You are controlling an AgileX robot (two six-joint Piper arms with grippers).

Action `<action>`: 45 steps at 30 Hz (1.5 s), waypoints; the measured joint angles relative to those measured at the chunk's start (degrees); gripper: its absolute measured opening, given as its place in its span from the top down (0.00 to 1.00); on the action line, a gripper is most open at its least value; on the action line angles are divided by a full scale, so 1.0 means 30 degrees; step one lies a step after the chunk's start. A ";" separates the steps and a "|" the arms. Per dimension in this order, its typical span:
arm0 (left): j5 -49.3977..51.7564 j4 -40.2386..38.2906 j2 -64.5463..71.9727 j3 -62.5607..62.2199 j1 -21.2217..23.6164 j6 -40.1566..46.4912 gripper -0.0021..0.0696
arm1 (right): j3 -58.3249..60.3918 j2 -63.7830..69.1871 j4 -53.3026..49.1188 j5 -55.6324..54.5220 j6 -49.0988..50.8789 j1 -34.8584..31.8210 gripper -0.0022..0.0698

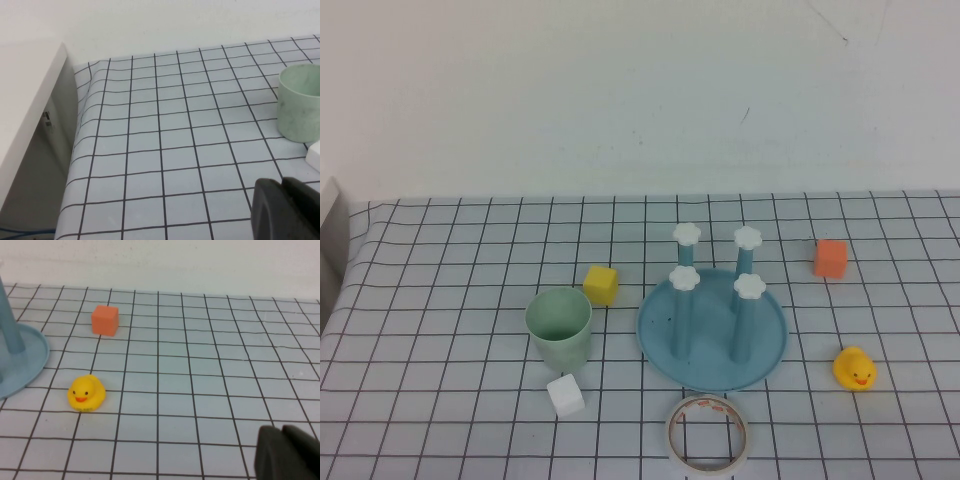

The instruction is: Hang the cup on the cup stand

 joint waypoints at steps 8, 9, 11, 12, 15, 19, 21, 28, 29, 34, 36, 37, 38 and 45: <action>-0.3465 0.0079 0.0000 0.0044 0.0000 0.0000 0.97 | 0.0167 0.0000 0.0000 -0.1531 0.0000 0.0000 0.97; -0.4593 0.0079 0.0000 0.0044 0.0000 0.0000 0.97 | 0.0200 0.0000 0.0000 -0.2161 0.0000 0.0000 0.97; -0.6835 0.0079 0.0000 0.0044 0.0000 -0.0034 0.97 | 0.0200 0.0000 0.0000 -0.4250 0.0000 0.0000 0.97; -0.8127 0.0079 0.0000 0.0044 0.0000 -0.0034 0.97 | 0.0200 0.0000 0.0000 -0.5482 0.0000 0.0000 0.97; -1.2841 0.0079 0.0000 0.0044 0.0000 -0.0034 0.97 | 0.0200 0.0000 0.0000 -1.0419 -0.0427 0.0000 0.97; -1.5847 0.0079 0.0000 0.0044 0.0000 -0.0034 0.97 | 0.0200 0.0000 0.0000 -1.4033 -0.0983 0.0000 0.97; -1.6850 0.0079 0.0000 0.0044 0.0000 -0.0034 0.97 | 0.0200 0.0000 0.0000 -1.4834 -0.1027 0.0000 0.97; -1.7990 0.0079 0.0000 0.0044 0.0000 -0.0034 0.97 | 0.0200 0.0000 0.0337 -1.6450 -0.0389 0.0000 0.97; -1.8079 0.0079 0.0000 0.0044 0.0000 -0.0034 0.97 | 0.0200 0.0000 0.0422 -1.6676 -0.0354 0.0000 0.97; -1.6539 0.0079 0.0000 -0.0380 0.0000 -0.0034 0.97 | 0.0200 0.0000 0.0882 -1.6998 -0.0272 0.0000 0.97; -1.4525 0.0079 0.0000 -0.1438 0.0000 0.0028 0.97 | -0.0010 0.0000 0.0884 -1.6446 -0.0243 0.0000 0.97; -1.3224 0.0079 0.0000 -0.2232 0.0000 0.0064 0.97 | -0.0366 0.0000 0.0917 -1.5668 -0.0243 0.0000 0.97; -1.1850 0.0079 0.0000 -0.3092 0.0000 0.0106 0.97 | -0.0795 0.0000 0.0917 -1.4859 -0.0330 0.0000 0.97; -0.5042 0.0079 0.2348 -0.8275 0.0000 0.0106 0.97 | -0.6687 0.1951 0.0962 -0.6803 -0.2183 0.0000 0.97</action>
